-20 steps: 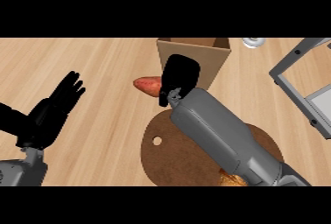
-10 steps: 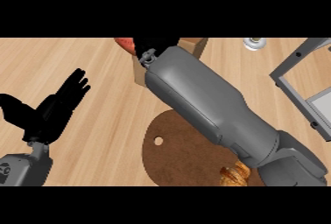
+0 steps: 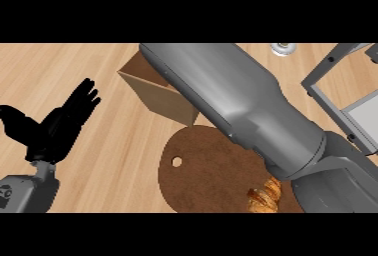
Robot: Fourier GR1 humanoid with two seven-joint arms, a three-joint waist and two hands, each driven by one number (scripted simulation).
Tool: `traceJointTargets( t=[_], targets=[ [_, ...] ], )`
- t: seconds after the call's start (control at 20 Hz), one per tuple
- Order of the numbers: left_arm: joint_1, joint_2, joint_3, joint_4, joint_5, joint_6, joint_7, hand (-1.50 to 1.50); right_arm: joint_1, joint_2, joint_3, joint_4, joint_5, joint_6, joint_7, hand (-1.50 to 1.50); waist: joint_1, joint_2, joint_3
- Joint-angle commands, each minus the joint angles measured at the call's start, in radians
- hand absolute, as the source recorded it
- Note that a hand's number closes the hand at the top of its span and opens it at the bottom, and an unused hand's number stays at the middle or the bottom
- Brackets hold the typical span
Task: Pick the sweet potato from the cutting board and place it in the cardboard box
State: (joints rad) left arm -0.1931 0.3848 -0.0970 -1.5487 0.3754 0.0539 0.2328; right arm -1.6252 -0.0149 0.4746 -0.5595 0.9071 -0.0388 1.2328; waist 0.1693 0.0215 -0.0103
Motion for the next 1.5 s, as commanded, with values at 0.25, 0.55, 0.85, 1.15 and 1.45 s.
traceJointTargets(
  t=[0.25,0.55,0.85,1.15,1.45],
  targets=[
    [0.024,0.0,0.022,0.002,-0.013,0.018,-0.023,0.0,-0.12,0.014,-0.055,0.191,0.018,-0.011,0.24,1.5,-0.025,0.002,0.002],
    [0.005,-0.007,0.028,0.006,-0.008,0.017,-0.019,0.0,-0.104,0.014,-0.041,0.234,0.019,-0.084,0.212,1.5,-0.038,0.006,0.003],
    [-0.002,-0.007,0.048,0.02,-0.008,0.02,-0.027,0.0,-0.034,0.014,-0.045,0.255,0.012,-0.172,0.161,1.5,-0.056,0.007,0.005],
    [0.027,-0.017,0.037,-0.018,-0.019,0.026,-0.029,0.0,0.092,0.014,-0.081,0.263,-0.027,-0.29,0.106,1.5,-0.057,0.007,0.007],
    [0.02,-0.007,0.056,0.003,-0.007,0.016,-0.017,0.0,0.187,0.014,-0.157,0.286,-0.116,-0.343,0.126,-1.5,-0.071,0.005,0.008]
  ],
)
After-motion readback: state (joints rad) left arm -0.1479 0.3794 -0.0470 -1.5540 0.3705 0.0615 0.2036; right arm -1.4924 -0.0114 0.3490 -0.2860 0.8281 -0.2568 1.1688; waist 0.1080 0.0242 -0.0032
